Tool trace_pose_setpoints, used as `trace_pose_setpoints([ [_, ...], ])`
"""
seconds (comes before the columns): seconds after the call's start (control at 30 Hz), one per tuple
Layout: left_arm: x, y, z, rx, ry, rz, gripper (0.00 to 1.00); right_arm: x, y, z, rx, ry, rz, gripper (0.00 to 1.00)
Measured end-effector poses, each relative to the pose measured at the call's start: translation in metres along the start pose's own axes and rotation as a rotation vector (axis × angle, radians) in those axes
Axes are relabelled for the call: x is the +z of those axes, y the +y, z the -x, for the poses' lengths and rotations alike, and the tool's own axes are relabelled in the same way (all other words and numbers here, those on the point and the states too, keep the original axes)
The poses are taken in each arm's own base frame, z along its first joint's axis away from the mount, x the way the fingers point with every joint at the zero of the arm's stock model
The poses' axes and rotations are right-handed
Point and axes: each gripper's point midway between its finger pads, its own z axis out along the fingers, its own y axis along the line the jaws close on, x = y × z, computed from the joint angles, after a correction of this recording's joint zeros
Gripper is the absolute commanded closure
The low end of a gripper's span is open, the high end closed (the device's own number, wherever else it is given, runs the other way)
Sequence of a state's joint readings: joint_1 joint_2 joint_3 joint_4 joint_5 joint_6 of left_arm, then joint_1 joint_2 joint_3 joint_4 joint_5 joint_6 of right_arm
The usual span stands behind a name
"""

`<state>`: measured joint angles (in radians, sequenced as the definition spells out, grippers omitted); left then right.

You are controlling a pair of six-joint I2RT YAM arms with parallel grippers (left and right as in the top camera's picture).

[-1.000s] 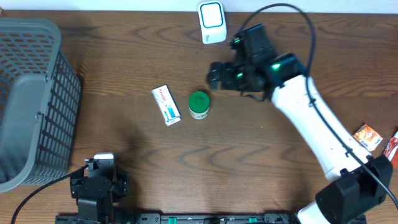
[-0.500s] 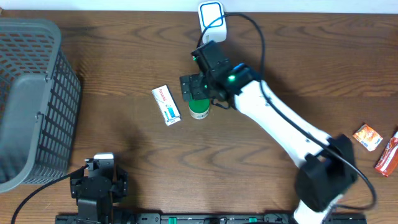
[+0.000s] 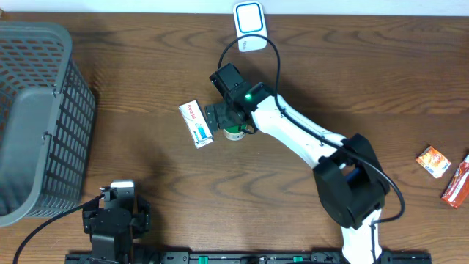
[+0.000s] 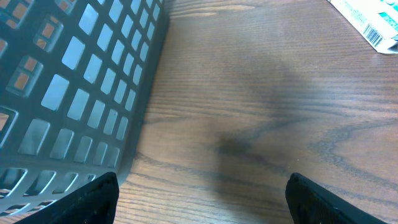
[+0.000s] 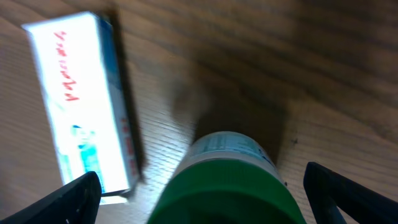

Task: Scan the item barcode
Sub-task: 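Move the right gripper over the green-capped bottle, then lower the right gripper and grasp the green-capped bottle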

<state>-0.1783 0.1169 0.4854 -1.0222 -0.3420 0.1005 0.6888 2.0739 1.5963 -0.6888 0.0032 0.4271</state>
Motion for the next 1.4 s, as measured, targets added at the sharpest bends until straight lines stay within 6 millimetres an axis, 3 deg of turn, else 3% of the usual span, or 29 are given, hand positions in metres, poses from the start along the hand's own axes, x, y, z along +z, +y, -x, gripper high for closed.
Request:
trace_pose_setpoints([
  [0.1,0.0,0.0,0.0,0.0,0.0,0.0,0.14,0.01,-0.004,-0.007,-0.003,0.027,-0.018,0.01],
  [0.43,0.0,0.0,0.0,0.0,0.0,0.0,0.14,0.011,-0.009,-0.013,-0.006,0.05,-0.041,0.04],
  [0.73,0.0,0.0,0.0,0.0,0.0,0.0,0.14,0.024,-0.013,-0.021,-0.017,0.084,-0.059,0.11],
  [0.97,0.0,0.0,0.0,0.0,0.0,0.0,0.14,0.024,-0.013,-0.022,-0.018,0.085,-0.06,0.26],
  [1.33,0.0,0.0,0.0,0.0,0.0,0.0,0.14,0.024,-0.015,-0.026,-0.019,0.105,-0.066,0.35],
  [1.4,0.0,0.0,0.0,0.0,0.0,0.0,0.14,0.023,-0.015,-0.028,-0.019,0.115,-0.063,0.41],
])
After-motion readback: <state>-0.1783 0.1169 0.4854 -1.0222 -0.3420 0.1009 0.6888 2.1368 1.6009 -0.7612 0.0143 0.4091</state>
